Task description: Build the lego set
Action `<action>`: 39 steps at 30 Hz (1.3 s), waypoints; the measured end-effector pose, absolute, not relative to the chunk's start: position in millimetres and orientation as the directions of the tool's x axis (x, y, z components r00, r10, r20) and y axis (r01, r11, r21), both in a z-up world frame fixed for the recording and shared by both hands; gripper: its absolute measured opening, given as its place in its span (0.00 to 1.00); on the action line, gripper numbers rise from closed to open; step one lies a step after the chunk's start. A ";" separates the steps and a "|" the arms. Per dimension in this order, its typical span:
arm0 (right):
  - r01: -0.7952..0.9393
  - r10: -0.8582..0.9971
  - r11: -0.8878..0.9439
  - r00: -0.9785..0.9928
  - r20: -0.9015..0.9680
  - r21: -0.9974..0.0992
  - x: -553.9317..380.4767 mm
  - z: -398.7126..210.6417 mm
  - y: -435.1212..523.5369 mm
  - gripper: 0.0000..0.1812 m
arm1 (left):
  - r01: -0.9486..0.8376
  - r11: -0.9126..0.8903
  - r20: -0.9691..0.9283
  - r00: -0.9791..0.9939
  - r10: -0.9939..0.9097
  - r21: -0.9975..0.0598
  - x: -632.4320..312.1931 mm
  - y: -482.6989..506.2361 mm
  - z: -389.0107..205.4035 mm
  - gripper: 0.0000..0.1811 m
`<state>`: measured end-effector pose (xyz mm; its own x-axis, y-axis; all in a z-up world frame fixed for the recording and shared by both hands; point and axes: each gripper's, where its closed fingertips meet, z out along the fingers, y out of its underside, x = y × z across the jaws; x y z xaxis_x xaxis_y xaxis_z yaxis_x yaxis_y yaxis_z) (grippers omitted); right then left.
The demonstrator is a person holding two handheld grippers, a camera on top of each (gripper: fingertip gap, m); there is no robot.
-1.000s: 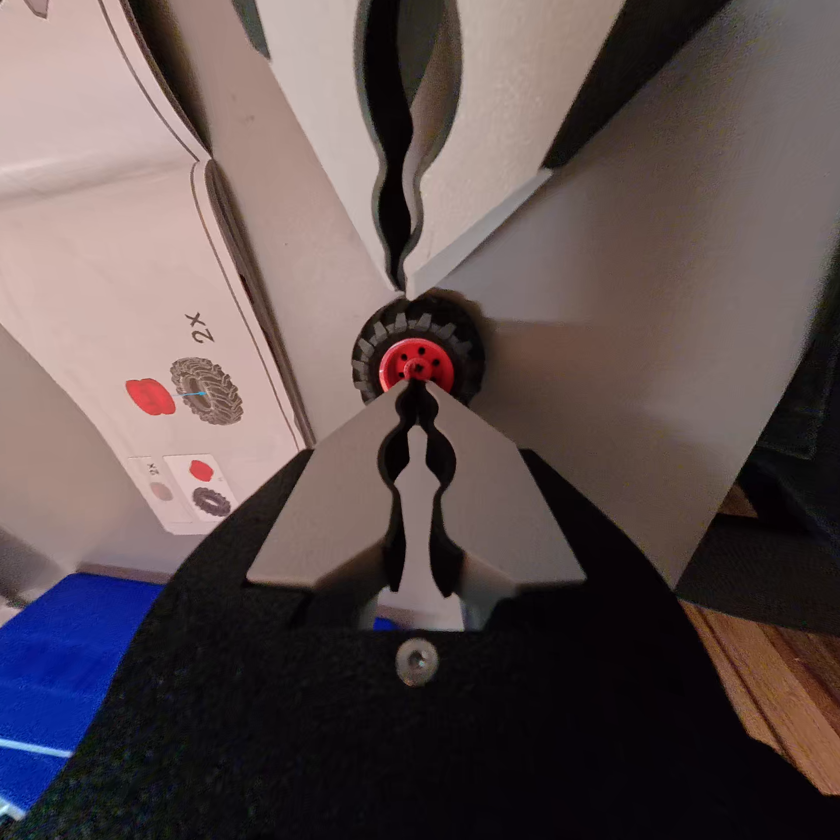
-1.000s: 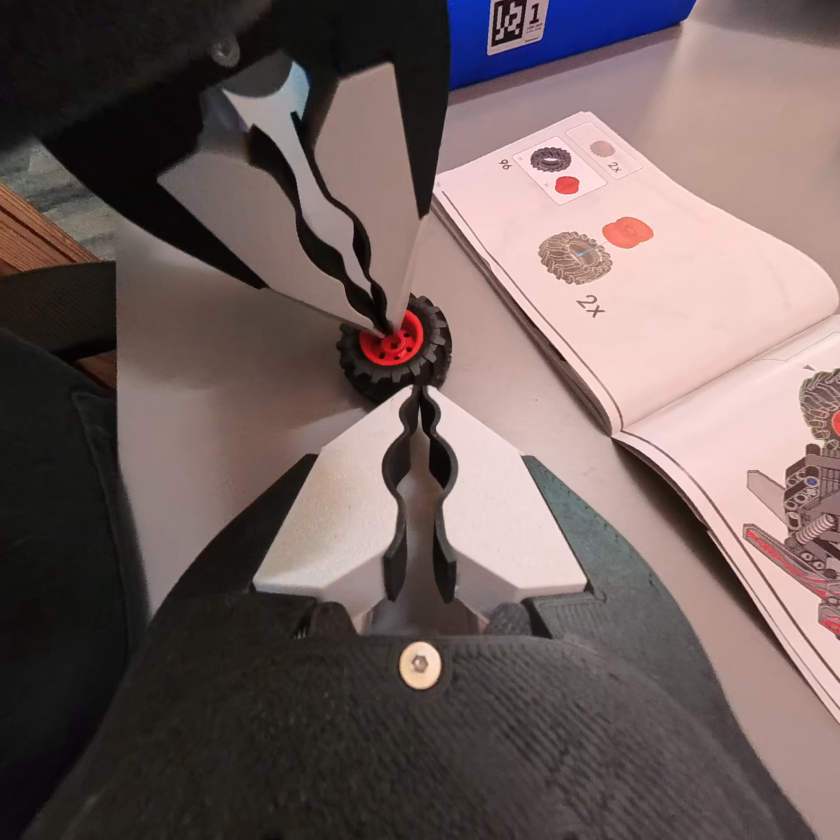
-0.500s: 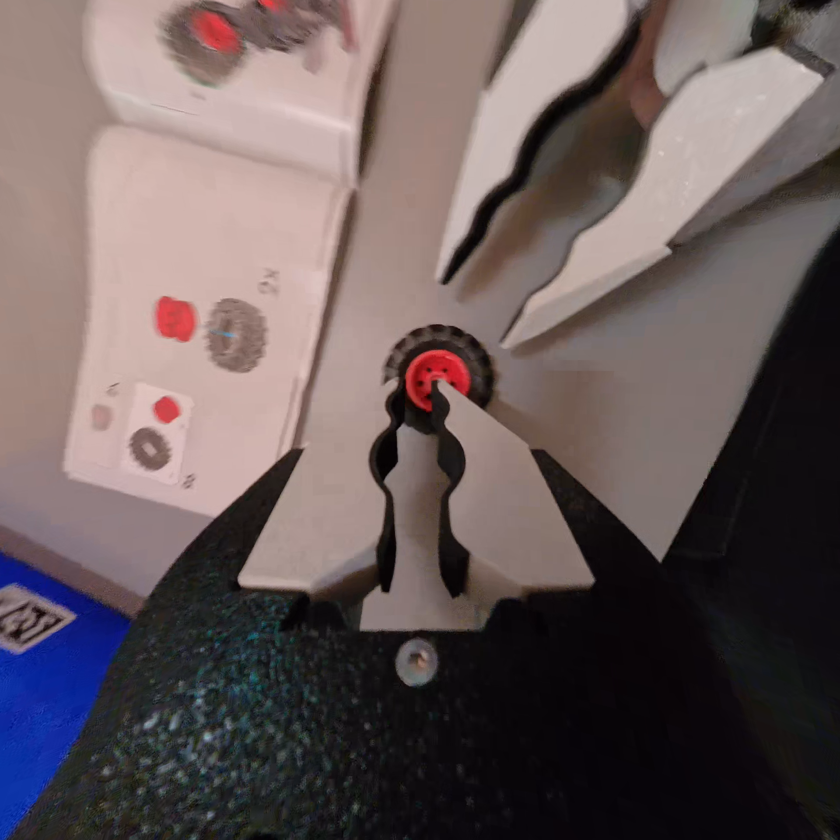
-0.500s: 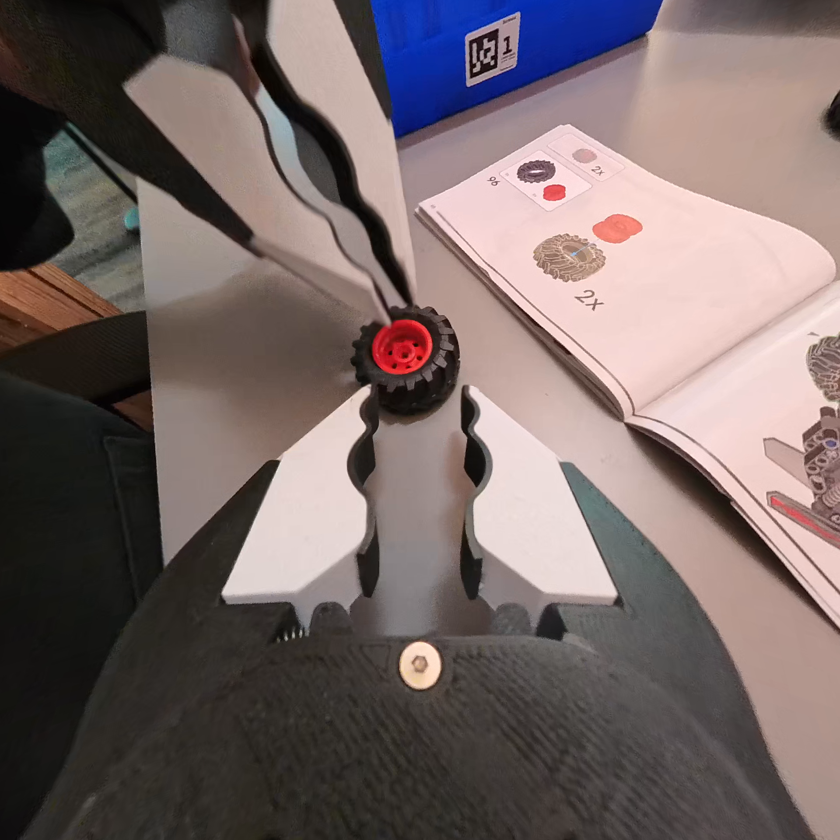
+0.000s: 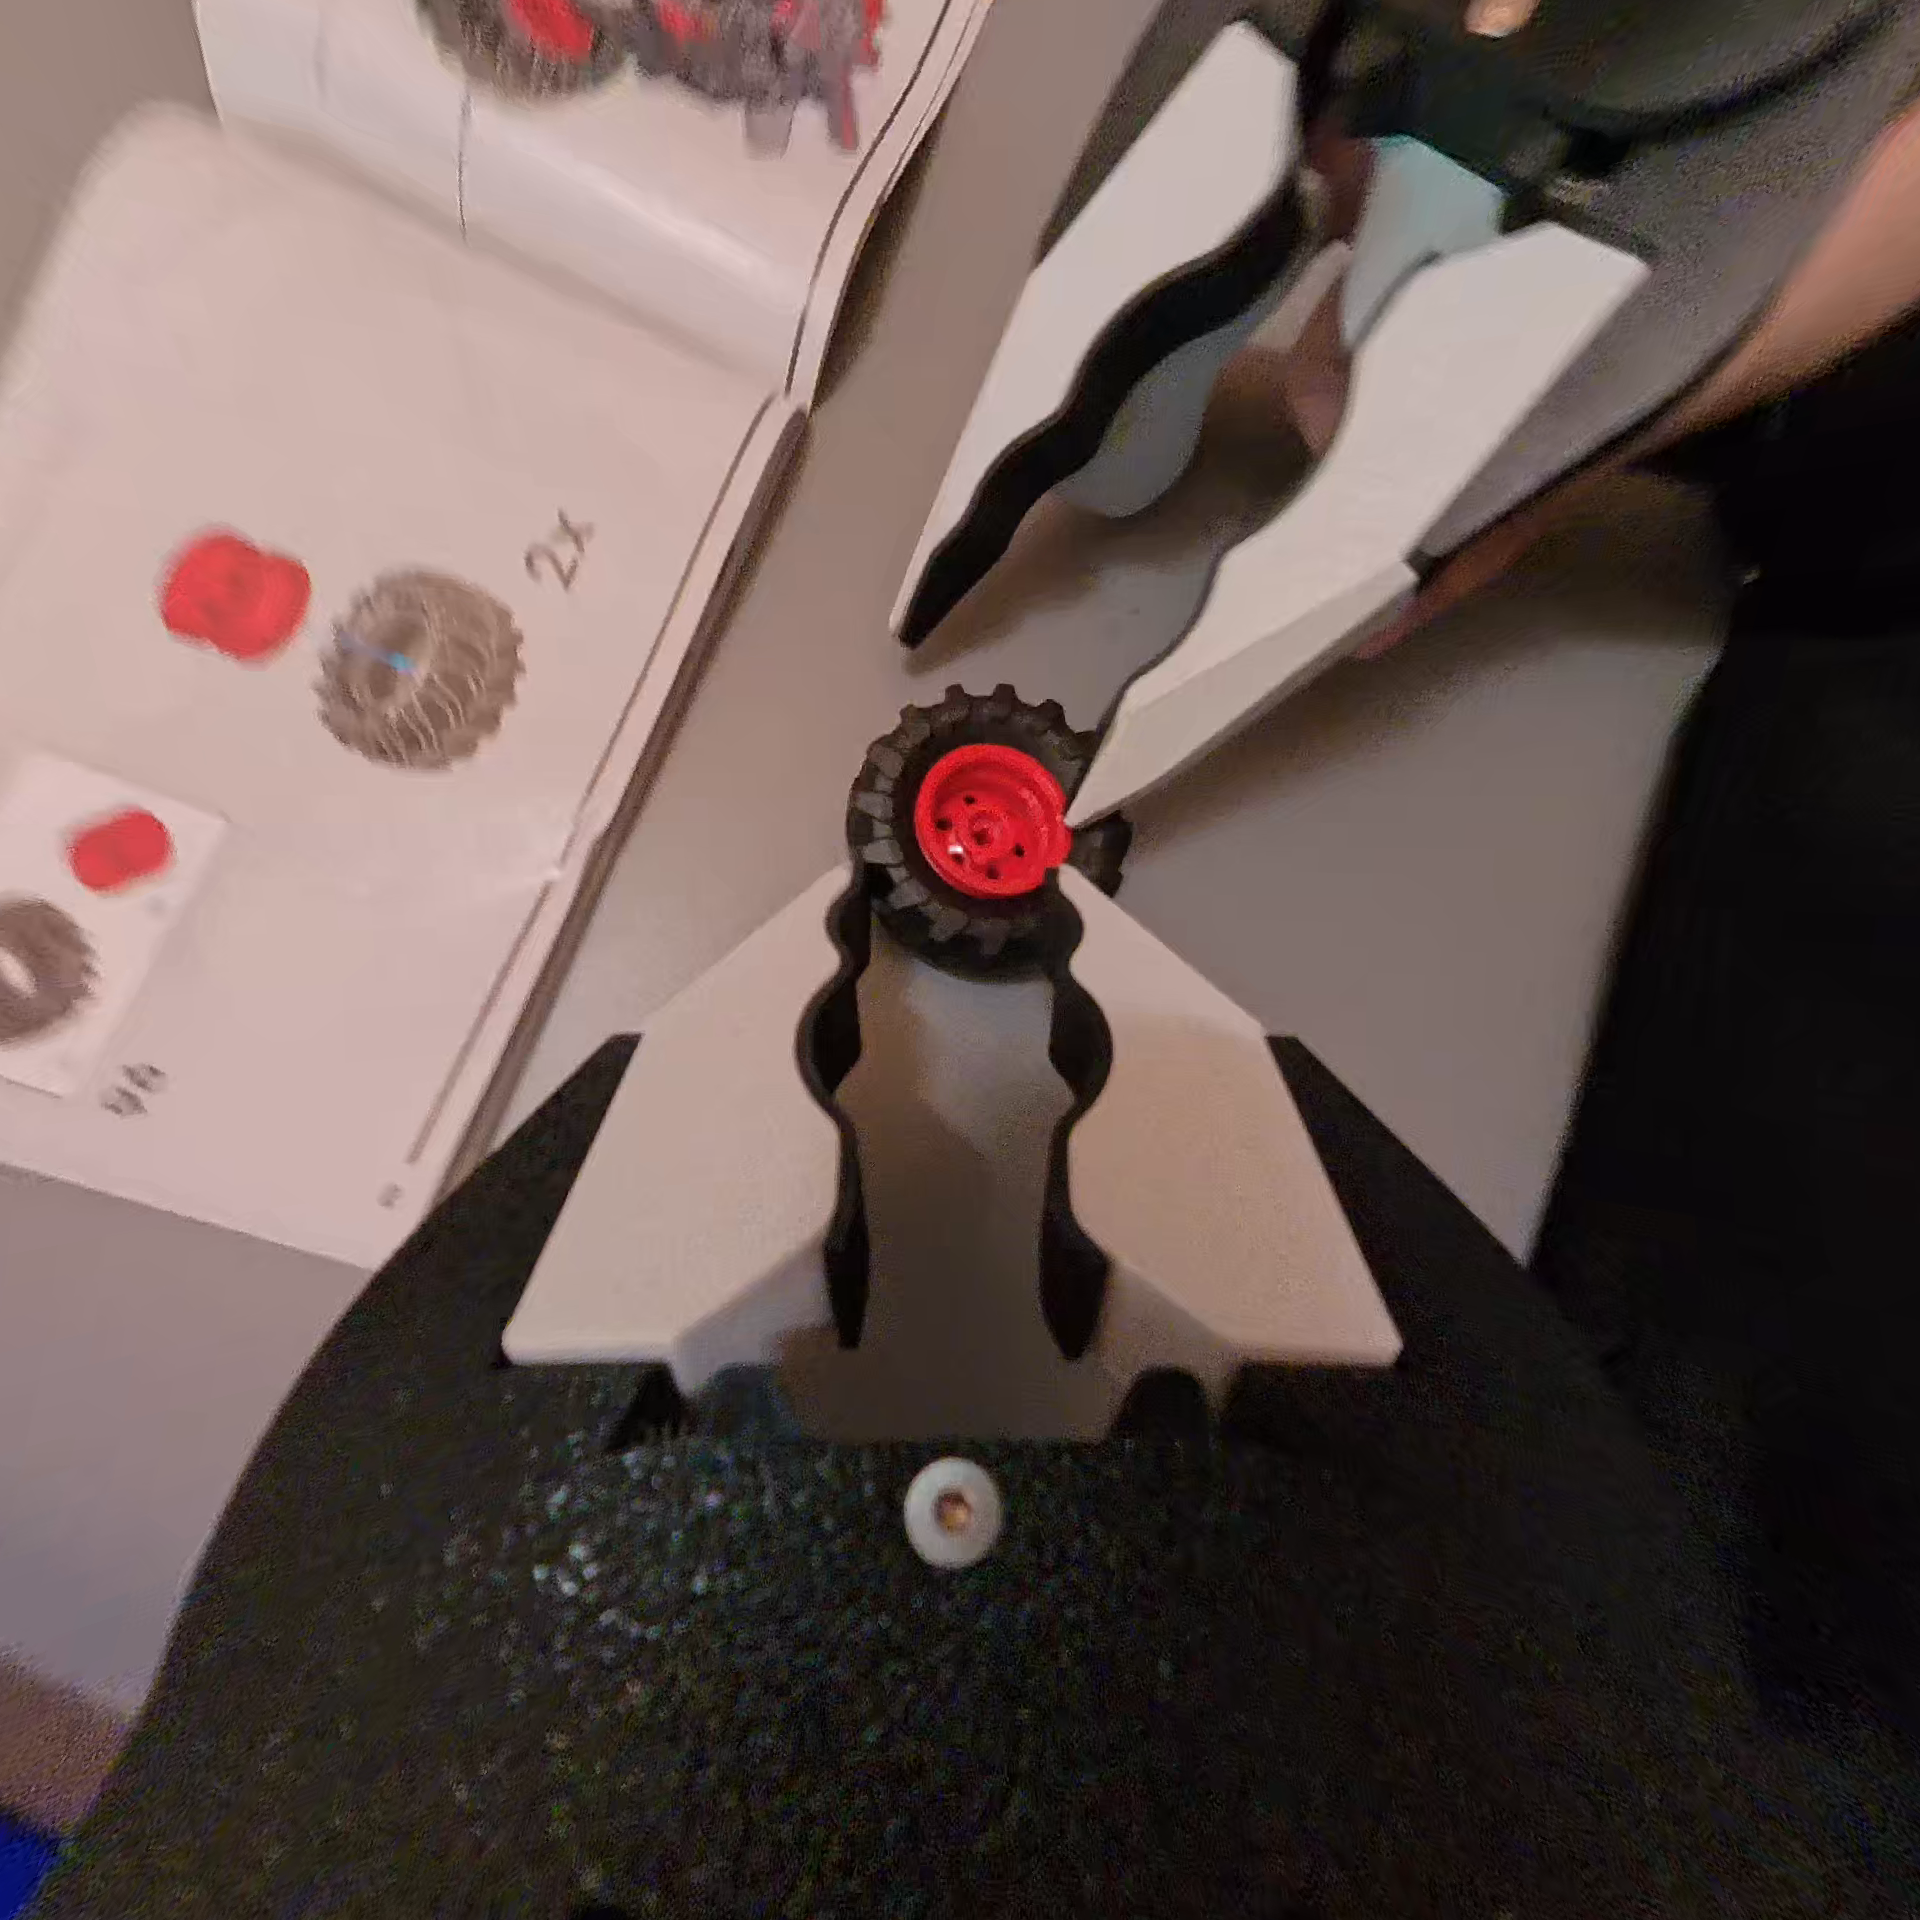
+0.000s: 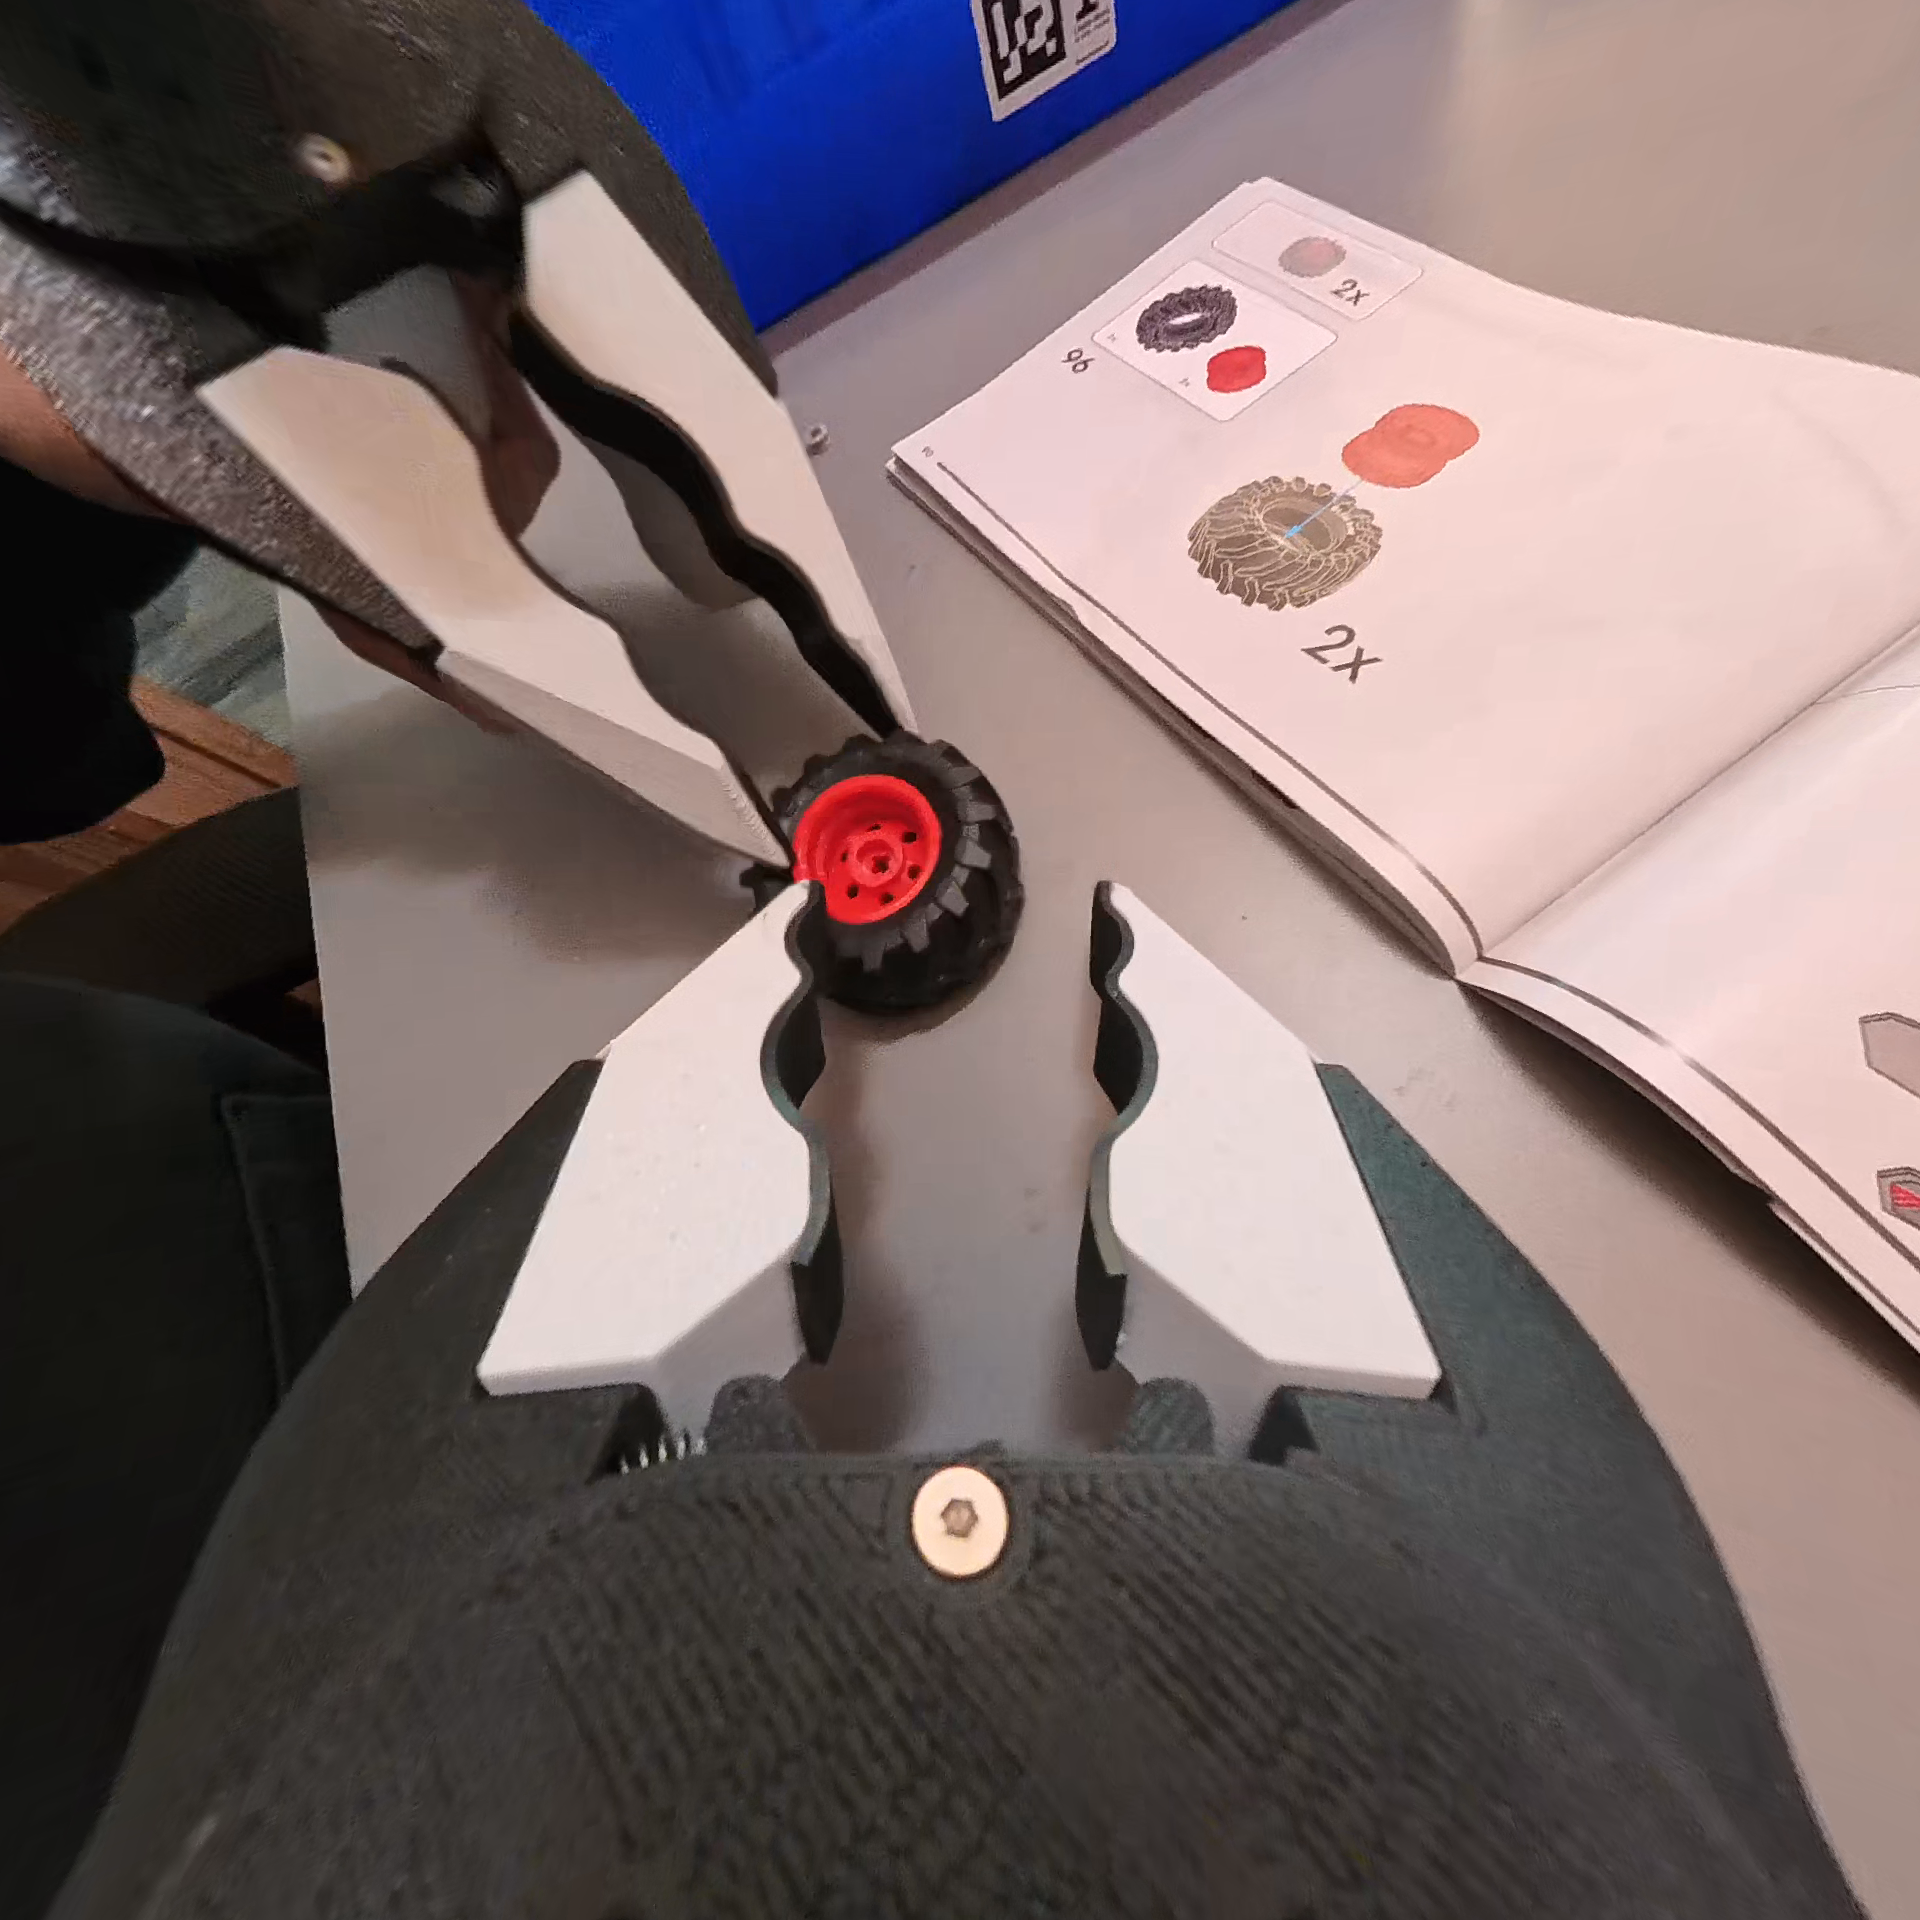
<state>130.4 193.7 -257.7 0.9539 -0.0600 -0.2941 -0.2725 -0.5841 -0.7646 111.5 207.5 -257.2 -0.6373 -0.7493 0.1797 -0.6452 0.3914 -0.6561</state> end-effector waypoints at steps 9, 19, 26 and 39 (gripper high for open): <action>-0.274 -0.016 -0.584 0.945 -0.326 -0.764 122.0 -258.4 192.2 0.21 | -0.313 0.532 -0.216 -0.668 -0.712 -0.787 108.7 202.7 -248.4 0.07; 0.094 0.052 -0.507 0.996 0.078 -0.857 115.9 -246.1 183.3 0.12 | -0.713 0.129 0.430 -0.546 -0.719 -0.689 106.1 190.6 -263.9 0.32; 0.188 0.169 -0.459 0.978 0.123 -0.868 108.7 -235.6 172.4 0.30 | -0.356 0.556 0.018 -0.853 -0.522 -0.751 86.6 164.4 -271.2 0.14; 0.662 0.284 -0.356 0.749 0.599 -0.660 93.9 -252.3 162.5 0.16 | 0.046 0.716 -0.500 -0.747 -0.438 -0.696 105.1 169.1 -260.4 0.24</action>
